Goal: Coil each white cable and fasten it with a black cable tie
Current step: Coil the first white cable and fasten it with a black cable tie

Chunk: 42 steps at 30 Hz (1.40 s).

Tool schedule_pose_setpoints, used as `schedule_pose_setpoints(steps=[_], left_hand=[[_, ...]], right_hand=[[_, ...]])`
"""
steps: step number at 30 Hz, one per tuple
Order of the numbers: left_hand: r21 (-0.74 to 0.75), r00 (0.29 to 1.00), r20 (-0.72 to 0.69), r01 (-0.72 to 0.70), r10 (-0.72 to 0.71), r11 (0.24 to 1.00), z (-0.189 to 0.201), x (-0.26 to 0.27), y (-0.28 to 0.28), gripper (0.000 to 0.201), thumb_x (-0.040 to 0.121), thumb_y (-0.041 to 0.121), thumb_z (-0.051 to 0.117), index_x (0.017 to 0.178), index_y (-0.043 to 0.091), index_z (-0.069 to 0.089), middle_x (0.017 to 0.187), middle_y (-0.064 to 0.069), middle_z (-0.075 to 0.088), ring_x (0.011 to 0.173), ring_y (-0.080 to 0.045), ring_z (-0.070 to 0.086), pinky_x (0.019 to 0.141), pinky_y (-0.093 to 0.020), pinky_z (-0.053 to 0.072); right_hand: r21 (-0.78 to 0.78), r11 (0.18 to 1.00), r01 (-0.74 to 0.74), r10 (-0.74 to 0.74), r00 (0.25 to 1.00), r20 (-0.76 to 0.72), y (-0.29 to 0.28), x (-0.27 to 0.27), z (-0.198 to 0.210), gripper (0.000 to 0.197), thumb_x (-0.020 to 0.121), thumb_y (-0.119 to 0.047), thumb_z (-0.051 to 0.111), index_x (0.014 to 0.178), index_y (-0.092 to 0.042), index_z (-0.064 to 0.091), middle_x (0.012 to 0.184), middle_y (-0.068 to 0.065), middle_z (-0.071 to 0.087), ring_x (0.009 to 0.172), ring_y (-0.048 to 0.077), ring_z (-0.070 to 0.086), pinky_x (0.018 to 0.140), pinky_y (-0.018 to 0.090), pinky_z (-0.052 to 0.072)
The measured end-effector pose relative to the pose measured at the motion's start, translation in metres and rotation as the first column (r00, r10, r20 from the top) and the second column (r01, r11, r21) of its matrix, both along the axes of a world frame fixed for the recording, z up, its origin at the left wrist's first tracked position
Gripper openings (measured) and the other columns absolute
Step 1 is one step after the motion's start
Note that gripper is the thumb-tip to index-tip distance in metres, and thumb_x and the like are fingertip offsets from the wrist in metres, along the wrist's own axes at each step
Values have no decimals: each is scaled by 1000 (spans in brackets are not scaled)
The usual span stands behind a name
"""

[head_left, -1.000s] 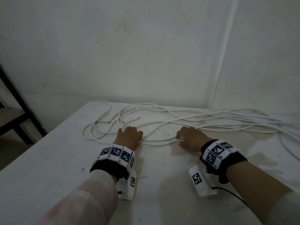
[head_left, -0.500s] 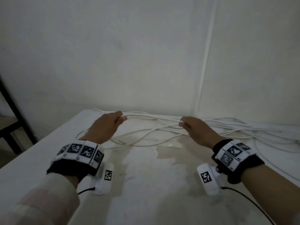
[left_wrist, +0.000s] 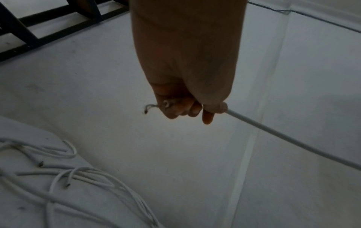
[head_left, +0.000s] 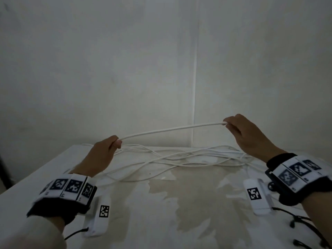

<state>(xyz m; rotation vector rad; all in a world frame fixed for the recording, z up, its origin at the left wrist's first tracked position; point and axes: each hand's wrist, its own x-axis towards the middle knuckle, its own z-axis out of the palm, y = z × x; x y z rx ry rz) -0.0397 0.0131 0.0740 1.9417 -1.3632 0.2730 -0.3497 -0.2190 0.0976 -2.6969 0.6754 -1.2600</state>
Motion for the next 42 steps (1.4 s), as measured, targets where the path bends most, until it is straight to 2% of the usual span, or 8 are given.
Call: schedule_pose_setpoints(steps=[4,7,12,17,24,28,33,42], left_hand=[[18,991,-131,-29,31,999,0,-8,-5,26,99,16,35,83,9,56,61,-2,48,58,-16,44,54,-13,31],[-92,964,-263,-51,25,994,1,-10,-2,26,98,14,35,85,12,58,65,-6,49,59,-21,43,57,-25,32],[-201,954,-299,-86,23,976,4,-11,-1,24,98,13,37,88,10,59,63,-8,46,60,-22,42,53,-27,32],[-332,932,-358,-76,-51,940,12,-24,-11,26,99,14,34,98,13,60,59,-3,41,44,-2,40,42,-12,29],[-249,979,-185,33,-82,968,7,-44,-23,28,98,16,38,110,11,62,58,4,48,46,3,43,48,-14,31],[-123,976,-161,124,-143,985,1,-57,-29,49,87,37,32,117,14,62,105,9,59,95,-5,53,76,-14,34],[-2,968,-164,193,-191,981,-9,-72,-35,20,81,40,29,75,45,47,72,11,52,70,-6,50,61,-18,33],[-125,807,-513,267,-293,955,0,-90,-36,38,96,39,39,68,29,62,93,-5,68,79,-9,55,75,-24,41]], right_hand=[[44,999,14,-16,999,43,-4,7,-4,36,95,-21,35,119,-5,57,84,10,47,75,26,48,73,41,43],[27,999,30,-28,996,-83,1,14,-11,41,98,-18,36,138,-26,40,85,9,51,73,24,50,69,37,43],[-363,929,74,-151,970,-190,5,30,-23,51,61,15,74,105,-8,65,73,10,56,50,25,52,36,25,32],[-532,847,-4,-165,949,-270,23,55,-28,47,51,-1,85,93,-17,69,65,1,57,45,19,51,32,18,26],[-678,700,-225,13,953,-303,40,87,-32,33,67,3,44,81,-18,65,72,0,56,63,17,41,47,24,32],[-652,692,-310,184,949,-256,62,100,-33,24,73,3,53,87,-15,63,76,3,53,68,16,33,57,25,27],[-436,814,-383,363,922,-133,75,111,-21,8,90,-17,43,84,-15,48,72,4,55,66,12,33,60,23,26],[-119,931,-344,337,938,-77,65,113,-6,18,86,-16,52,76,-6,62,74,7,57,69,12,40,57,16,24]])
